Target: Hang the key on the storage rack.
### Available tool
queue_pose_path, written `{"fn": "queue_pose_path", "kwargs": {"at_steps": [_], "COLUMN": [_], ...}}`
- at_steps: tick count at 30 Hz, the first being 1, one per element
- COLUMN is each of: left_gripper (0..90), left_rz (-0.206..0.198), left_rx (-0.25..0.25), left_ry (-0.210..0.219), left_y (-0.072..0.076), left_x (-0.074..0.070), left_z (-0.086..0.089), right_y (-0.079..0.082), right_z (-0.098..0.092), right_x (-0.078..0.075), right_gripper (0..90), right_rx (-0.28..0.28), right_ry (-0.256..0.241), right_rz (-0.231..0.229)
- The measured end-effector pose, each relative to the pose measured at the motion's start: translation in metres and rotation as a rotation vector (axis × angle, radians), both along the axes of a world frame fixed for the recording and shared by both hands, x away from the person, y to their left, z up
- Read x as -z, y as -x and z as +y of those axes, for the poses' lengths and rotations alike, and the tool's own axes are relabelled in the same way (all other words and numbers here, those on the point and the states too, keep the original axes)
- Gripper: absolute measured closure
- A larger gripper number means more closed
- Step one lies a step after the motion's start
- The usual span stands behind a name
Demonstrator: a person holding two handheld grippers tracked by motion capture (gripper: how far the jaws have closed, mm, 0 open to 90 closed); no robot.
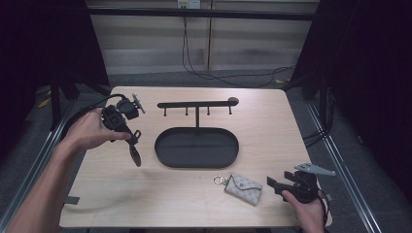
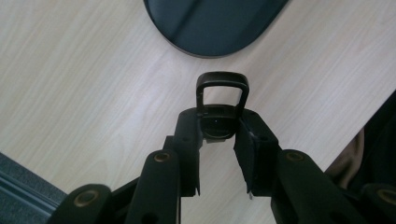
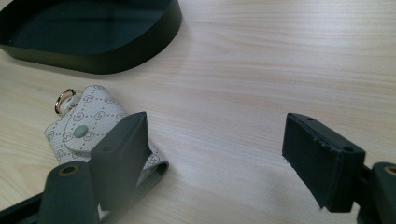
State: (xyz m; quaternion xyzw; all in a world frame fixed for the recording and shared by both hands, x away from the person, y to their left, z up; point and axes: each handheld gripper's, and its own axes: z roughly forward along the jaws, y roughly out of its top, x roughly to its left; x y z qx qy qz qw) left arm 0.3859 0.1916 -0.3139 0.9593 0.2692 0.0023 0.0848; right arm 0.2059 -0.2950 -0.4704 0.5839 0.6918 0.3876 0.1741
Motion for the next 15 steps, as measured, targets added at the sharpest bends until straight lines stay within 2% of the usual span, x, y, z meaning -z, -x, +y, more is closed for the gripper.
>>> {"fn": "queue_pose_path", "kwargs": {"at_steps": [3,4,6,10,14,15], "left_gripper": [71.0,71.0,71.0,71.0,71.0,71.0], "left_rz": [0.013,0.024,0.024,0.045,0.008,0.008], "left_rx": [-0.027,-0.046,-0.054,-0.1,-0.152,-0.152], "left_ry": [-0.005,-0.016,-0.032,-0.021,-0.035,-0.035], "left_y": [-0.003,-0.004,-0.005,-0.009,-0.013,-0.013], "left_x": [-0.003,-0.003,-0.004,-0.007,-0.011,-0.011], "left_z": [-0.002,-0.003,-0.006,-0.01,-0.015,-0.015], "right_y": [0.0,0.0,0.0,0.0,0.0,0.0], "right_z": [0.0,0.0,0.0,0.0,0.0,0.0], "right_x": [0.0,0.0,0.0,0.0,0.0,0.0], "right_gripper": [22.8,22.8,22.8,22.8,22.8,22.8], "right_rx": [0.0,0.0,0.0,-0.001,-0.002,-0.002], "right_ry": [-0.001,-0.001,-0.001,-0.002,-0.001,-0.001], "right_rz": [0.0,0.0,0.0,0.002,0.004,0.004]}}
